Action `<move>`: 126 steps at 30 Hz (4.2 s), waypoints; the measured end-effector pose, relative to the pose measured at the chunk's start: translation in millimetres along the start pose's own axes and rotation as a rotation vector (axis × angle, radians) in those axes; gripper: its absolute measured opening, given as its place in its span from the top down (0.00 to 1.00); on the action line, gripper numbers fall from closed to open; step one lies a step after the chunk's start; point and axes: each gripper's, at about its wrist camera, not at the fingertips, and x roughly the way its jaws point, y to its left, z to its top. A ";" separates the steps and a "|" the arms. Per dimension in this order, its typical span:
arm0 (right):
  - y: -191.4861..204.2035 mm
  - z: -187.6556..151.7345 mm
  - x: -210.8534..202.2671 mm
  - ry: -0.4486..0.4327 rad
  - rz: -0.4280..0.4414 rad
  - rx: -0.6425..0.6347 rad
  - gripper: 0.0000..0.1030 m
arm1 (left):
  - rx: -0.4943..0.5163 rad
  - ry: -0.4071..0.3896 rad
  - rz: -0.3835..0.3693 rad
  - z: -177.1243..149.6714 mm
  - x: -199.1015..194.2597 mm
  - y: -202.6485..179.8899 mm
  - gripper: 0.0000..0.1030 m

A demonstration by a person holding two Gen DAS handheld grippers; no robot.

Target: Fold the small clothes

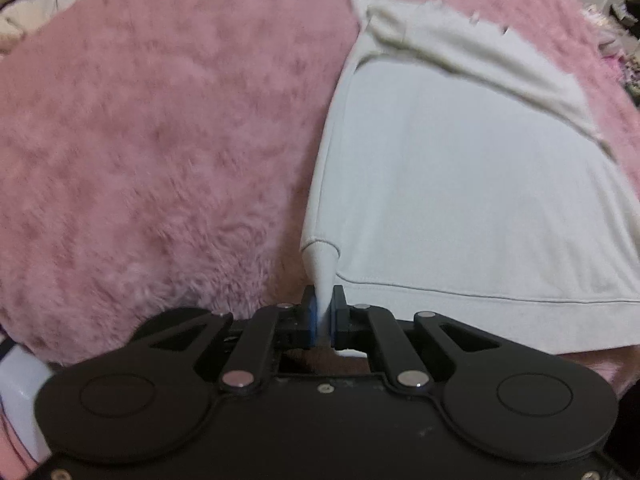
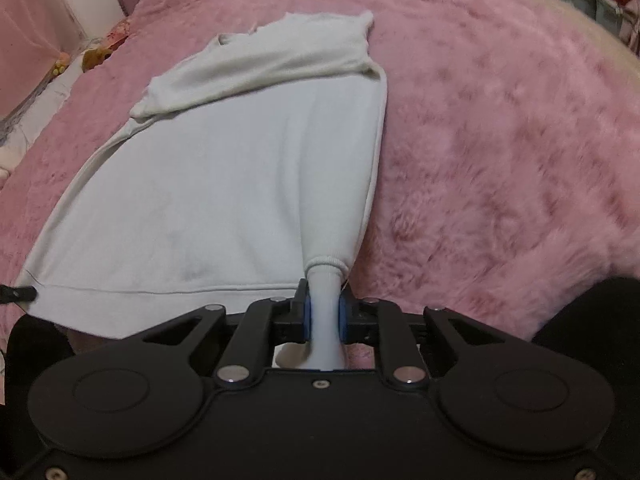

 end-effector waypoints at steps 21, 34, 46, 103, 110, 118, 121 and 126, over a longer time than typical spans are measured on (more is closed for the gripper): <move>11.3 4.6 -60.4 -0.034 -0.013 -0.061 0.93 | 0.092 -0.053 0.063 -63.9 -53.1 -32.2 0.98; 24.7 58.3 -48.3 -0.179 -0.005 -0.024 0.93 | 0.062 -0.225 0.042 -2.3 -39.2 -53.3 0.98; -9.7 159.7 7.6 -0.280 0.005 0.080 0.93 | 0.067 -0.367 0.047 118.6 8.3 -80.7 0.98; -79.3 222.0 153.8 -0.228 -0.119 0.014 0.51 | 0.120 -0.403 0.246 291.8 204.8 -105.6 0.94; -65.9 210.8 152.6 -0.193 -0.112 -0.032 0.51 | 0.241 -0.373 0.337 275.6 225.6 -103.8 0.53; -59.6 167.7 125.5 -0.144 -0.100 0.006 0.51 | 0.041 -0.329 0.247 208.3 121.9 -59.9 0.44; -61.3 146.4 119.3 -0.109 -0.112 0.017 0.51 | -0.007 -0.246 0.229 166.1 106.9 -44.5 0.44; -65.4 133.5 116.6 -0.070 -0.137 0.013 0.51 | -0.008 -0.148 0.194 120.3 108.9 -34.6 0.43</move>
